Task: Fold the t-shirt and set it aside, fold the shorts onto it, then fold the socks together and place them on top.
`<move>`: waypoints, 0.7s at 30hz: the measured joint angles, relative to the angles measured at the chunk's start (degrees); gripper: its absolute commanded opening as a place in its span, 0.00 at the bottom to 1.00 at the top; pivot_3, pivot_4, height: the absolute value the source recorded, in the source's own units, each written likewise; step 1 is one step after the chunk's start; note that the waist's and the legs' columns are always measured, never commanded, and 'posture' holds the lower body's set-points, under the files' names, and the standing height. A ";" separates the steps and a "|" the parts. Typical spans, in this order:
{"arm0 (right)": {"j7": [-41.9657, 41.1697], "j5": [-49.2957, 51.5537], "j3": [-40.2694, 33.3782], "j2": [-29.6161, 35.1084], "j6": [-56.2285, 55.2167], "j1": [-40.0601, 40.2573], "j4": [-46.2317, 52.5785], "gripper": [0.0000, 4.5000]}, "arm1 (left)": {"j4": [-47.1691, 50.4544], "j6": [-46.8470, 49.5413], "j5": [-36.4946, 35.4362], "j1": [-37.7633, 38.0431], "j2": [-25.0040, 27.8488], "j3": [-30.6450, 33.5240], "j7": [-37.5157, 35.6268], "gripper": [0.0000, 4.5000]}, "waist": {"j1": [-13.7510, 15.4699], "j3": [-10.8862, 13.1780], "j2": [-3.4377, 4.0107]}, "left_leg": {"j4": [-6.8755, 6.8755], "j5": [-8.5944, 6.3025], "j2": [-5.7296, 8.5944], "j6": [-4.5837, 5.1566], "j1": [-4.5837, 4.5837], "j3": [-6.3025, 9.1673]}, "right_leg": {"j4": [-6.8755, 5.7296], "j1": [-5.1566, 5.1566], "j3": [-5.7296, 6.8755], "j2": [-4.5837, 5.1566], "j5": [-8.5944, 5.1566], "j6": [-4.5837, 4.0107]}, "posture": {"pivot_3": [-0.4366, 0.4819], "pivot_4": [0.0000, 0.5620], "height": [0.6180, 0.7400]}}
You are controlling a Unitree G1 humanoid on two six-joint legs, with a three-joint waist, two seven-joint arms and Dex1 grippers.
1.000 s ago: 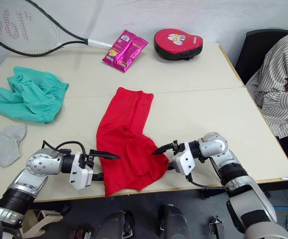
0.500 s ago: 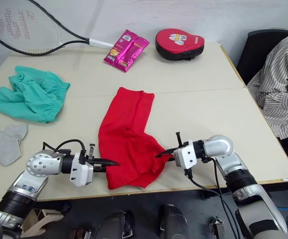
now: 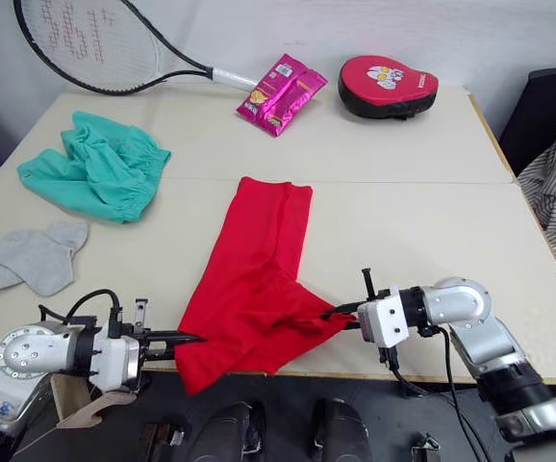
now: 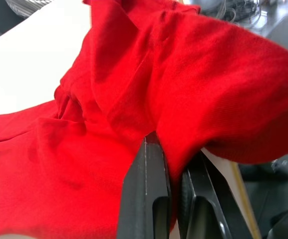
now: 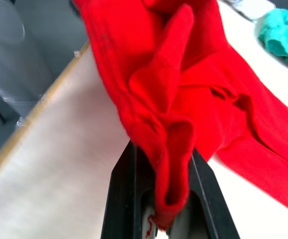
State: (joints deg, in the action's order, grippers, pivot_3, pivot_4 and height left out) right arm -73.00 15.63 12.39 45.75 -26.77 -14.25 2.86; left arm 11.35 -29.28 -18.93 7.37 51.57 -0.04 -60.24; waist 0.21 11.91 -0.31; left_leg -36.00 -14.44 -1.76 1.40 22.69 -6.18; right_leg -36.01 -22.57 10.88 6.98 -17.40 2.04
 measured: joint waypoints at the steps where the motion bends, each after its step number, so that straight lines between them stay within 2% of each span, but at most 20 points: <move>1: 0.30 0.20 -0.26 0.41 0.72 1.65 1.60 0.00 | 0.85 0.79 -0.49 1.15 0.22 0.61 0.04 0.01 | 0.05 0.00 0.00 | 0.00 -0.04 -0.01 0.00 0.01 -0.03 | 0.03 -0.01 -0.01 -0.03 -0.01 0.01 | 0.48 0.27 1.00; 3: 1.18 0.40 -0.68 1.58 2.41 5.44 5.51 0.00 | 2.90 2.22 -1.51 3.31 0.55 2.11 -0.03 0.01 | 0.21 0.00 0.00 | -0.03 -0.10 -0.03 0.02 0.02 -0.08 | 0.09 -0.01 -0.06 -0.09 -0.01 0.02 | 0.48 0.27 1.00; 10: 1.68 3.27 -2.21 4.86 8.40 10.96 13.07 0.00 | 5.13 6.56 -3.37 5.03 0.61 3.97 -0.21 0.01 | 0.87 0.01 -0.01 | -0.11 -0.32 -0.31 -0.27 0.04 -0.19 | 0.43 0.00 -0.37 -0.39 0.00 0.12 | 0.48 0.27 1.00; 15: -1.17 9.32 -3.33 11.32 17.56 14.57 20.46 0.00 | 8.97 13.61 -8.25 8.96 2.97 4.86 -3.30 0.01 | 1.13 0.01 -0.02 | -0.10 -0.44 -0.34 -0.24 0.12 -0.22 | 0.42 -0.11 -0.39 -0.40 -0.01 0.06 | 0.48 0.27 1.00; 17: -1.37 11.59 -4.31 12.32 21.32 13.68 21.78 0.00 | 10.72 17.25 -10.74 9.18 3.66 6.24 -3.91 0.01 | 1.16 0.01 -0.03 | -0.12 -0.42 -0.35 -0.14 0.12 -0.22 | 0.41 -0.12 -0.37 -0.41 0.00 0.06 | 0.48 0.27 1.00; 21: 0.06 17.33 -5.89 12.20 31.79 4.91 21.33 0.00 | 11.51 26.59 -17.15 5.72 5.16 8.56 -3.93 0.01 | 1.11 0.05 -0.01 | -0.18 -0.45 -0.36 -0.26 0.14 -0.24 | 0.38 -0.15 -0.38 -0.42 0.02 0.02 | 0.48 0.27 1.00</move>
State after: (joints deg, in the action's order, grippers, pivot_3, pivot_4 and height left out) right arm -72.94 32.96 6.50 57.95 5.02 -9.34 24.19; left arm 22.87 -2.69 -36.08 13.09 56.73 8.52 -64.17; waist 1.32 11.96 -0.33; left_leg -36.17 -14.89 -2.12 1.15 22.83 -6.42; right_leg -35.63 -22.72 10.51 6.56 -17.38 2.06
